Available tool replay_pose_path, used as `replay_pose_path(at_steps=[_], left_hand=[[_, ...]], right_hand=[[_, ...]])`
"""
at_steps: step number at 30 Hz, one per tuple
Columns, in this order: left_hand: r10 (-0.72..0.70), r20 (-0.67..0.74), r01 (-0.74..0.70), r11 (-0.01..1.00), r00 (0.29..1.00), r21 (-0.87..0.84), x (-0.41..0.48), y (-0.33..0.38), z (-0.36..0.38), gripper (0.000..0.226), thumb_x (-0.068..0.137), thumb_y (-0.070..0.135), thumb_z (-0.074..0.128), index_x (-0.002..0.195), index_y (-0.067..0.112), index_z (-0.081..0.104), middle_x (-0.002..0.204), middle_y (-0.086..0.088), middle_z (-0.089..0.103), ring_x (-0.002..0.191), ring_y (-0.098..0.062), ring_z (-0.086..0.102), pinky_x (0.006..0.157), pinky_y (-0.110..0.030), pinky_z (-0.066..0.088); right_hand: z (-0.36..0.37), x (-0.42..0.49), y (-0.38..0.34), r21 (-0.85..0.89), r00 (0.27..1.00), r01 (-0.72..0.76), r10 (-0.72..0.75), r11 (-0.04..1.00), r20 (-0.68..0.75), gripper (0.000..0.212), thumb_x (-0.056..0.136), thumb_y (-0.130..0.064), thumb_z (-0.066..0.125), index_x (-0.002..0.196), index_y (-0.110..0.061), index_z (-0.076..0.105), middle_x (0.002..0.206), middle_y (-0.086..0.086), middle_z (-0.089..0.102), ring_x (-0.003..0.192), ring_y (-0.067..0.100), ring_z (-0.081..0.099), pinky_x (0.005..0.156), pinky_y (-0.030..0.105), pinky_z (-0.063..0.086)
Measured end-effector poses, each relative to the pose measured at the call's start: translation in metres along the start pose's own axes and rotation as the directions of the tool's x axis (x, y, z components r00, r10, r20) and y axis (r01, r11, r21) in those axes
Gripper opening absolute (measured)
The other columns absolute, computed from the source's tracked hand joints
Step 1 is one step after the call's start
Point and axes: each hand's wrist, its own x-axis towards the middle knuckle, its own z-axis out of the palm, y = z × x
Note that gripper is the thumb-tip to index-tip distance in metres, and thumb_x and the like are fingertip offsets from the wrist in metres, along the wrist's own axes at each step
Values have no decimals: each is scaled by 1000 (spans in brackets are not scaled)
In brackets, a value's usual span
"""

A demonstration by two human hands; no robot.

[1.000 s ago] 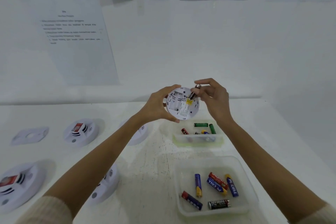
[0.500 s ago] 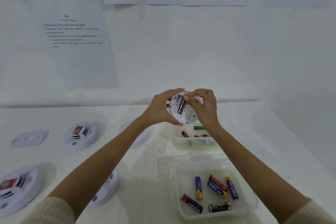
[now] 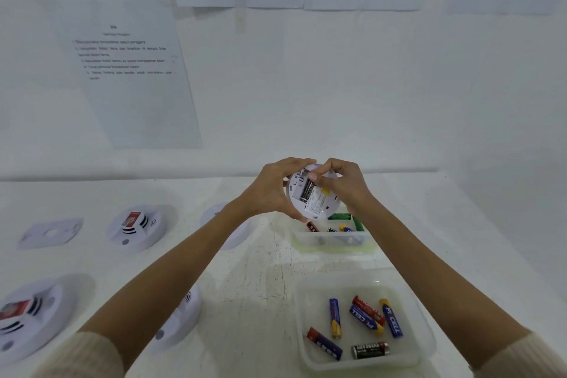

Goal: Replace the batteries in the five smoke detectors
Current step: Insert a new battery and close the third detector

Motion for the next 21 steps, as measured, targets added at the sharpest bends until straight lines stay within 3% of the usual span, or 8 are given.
replay_pose_path(at_steps=[5,10,12,15,17,19,21], left_hand=[[4,-14,-4,1000,1000,8,4,1,5,101,40,26,91,131,18,48,118,8,54,104,10,51,82,-10,48],[-42,5,42,999,999,-10,5,-1,8,102,42,15,94,133,19,47,122,8,53,106,10,50,83,-8,46],[-42,14,42,999,999,9,6,-1,5,103,42,17,94,134,16,47,126,4,53,108,7,50,84,-8,46],[-82,3,81,997,997,12,2,-8,-2,103,43,17,94,134,17,46,130,1,52,112,0,48,85,-8,46],[-117,-5,117,993,993,1,-3,-13,-2,103,43,15,94,134,21,46,130,4,52,114,-3,48,85,-8,46],[-143,-9,143,990,990,-16,-7,-16,0,102,43,15,94,133,26,46,128,6,52,114,-4,49,84,-8,46],[-159,-9,158,987,987,-25,-8,-16,2,101,43,15,94,130,30,45,127,7,52,114,-5,50,83,-8,47]], right_hand=[[3,2,2,-75,993,34,-42,997,-107,23,76,-12,74,63,-20,56,79,1,64,81,21,61,71,30,48],[5,-5,9,-262,979,5,-59,965,-196,28,81,-29,68,62,-24,49,75,-6,61,71,10,58,61,25,44],[1,-9,13,-131,987,-9,-12,991,-158,21,85,-29,63,67,-23,56,75,-9,61,72,9,56,64,19,44],[-14,-13,25,96,974,-125,140,988,-175,19,91,-27,55,77,-16,63,91,1,63,87,18,59,74,31,53],[-28,-16,32,97,956,-194,210,976,-204,15,91,-20,55,79,-14,62,95,6,62,85,20,60,70,29,54],[-38,-18,37,-156,976,-197,178,968,-125,12,90,-13,55,82,-10,63,90,5,64,78,16,61,65,17,51],[-38,-18,38,-536,990,-85,134,840,52,15,89,-10,54,91,-8,69,90,1,67,78,9,61,66,10,44]])
